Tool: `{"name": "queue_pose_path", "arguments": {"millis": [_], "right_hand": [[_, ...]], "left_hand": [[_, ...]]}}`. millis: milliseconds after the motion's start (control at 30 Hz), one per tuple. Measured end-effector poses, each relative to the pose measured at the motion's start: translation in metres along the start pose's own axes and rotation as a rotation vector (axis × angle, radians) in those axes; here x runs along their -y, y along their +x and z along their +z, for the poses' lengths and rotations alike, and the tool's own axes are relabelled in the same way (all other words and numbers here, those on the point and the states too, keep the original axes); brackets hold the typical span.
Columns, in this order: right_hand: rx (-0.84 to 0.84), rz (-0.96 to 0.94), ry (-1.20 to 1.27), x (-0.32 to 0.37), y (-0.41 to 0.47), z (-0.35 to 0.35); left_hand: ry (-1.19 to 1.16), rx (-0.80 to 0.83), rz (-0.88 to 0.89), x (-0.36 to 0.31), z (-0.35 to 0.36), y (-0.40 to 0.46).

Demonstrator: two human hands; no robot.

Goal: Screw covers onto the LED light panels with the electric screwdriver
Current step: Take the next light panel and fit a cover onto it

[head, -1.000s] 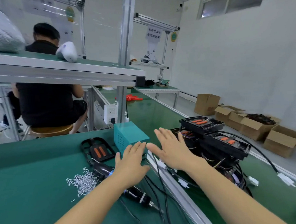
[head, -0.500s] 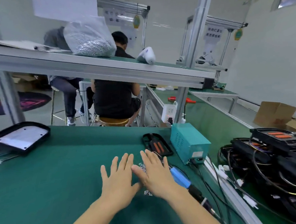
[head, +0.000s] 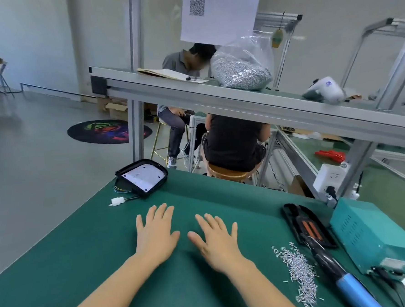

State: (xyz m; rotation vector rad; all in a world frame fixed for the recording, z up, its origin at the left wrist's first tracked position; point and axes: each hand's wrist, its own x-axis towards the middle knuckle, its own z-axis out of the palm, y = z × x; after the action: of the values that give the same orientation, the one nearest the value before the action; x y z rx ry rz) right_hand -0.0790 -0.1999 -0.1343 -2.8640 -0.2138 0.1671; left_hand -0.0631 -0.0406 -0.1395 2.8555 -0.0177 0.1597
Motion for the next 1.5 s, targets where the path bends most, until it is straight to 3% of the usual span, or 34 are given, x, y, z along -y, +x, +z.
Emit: {"name": "queue_pose_path", "arguments": {"millis": [233, 467, 567, 767, 967, 1167, 1333, 1400, 1500], "right_hand": [[0.031, 0.006, 0.018, 0.031, 0.037, 0.01], [0.032, 0.016, 0.03, 0.043, 0.055, 0.011], [0.033, 0.022, 0.075, 0.05, 0.064, 0.01], [0.023, 0.047, 0.317, 0.066, 0.08, 0.006], [-0.029, 0.201, 0.694, 0.061, 0.085, -0.002], [-0.069, 0.294, 0.742, 0.041, 0.074, -0.008], [-0.124, 0.287, 0.574, 0.028, 0.065, -0.004], [-0.159, 0.284, 0.554, 0.025, 0.061, -0.003], [-0.192, 0.255, 0.533, 0.02, 0.053, -0.001]], "left_hand": [[0.182, -0.132, -0.013, 0.044, -0.005, 0.058], [0.38, -0.077, 0.027, 0.058, -0.007, 0.098], [0.41, -0.164, 0.074, 0.057, -0.009, 0.102], [0.086, -0.229, 0.147, 0.042, 0.004, 0.066], [-0.336, -0.283, 0.222, 0.013, 0.02, 0.001], [-0.558, -0.288, 0.301, -0.01, 0.008, -0.028], [-0.725, -0.665, -0.044, 0.017, -0.019, -0.02], [-0.699, -0.55, -0.3, 0.042, -0.022, -0.003], [-0.536, -0.137, -0.549, 0.062, -0.015, 0.014]]}}
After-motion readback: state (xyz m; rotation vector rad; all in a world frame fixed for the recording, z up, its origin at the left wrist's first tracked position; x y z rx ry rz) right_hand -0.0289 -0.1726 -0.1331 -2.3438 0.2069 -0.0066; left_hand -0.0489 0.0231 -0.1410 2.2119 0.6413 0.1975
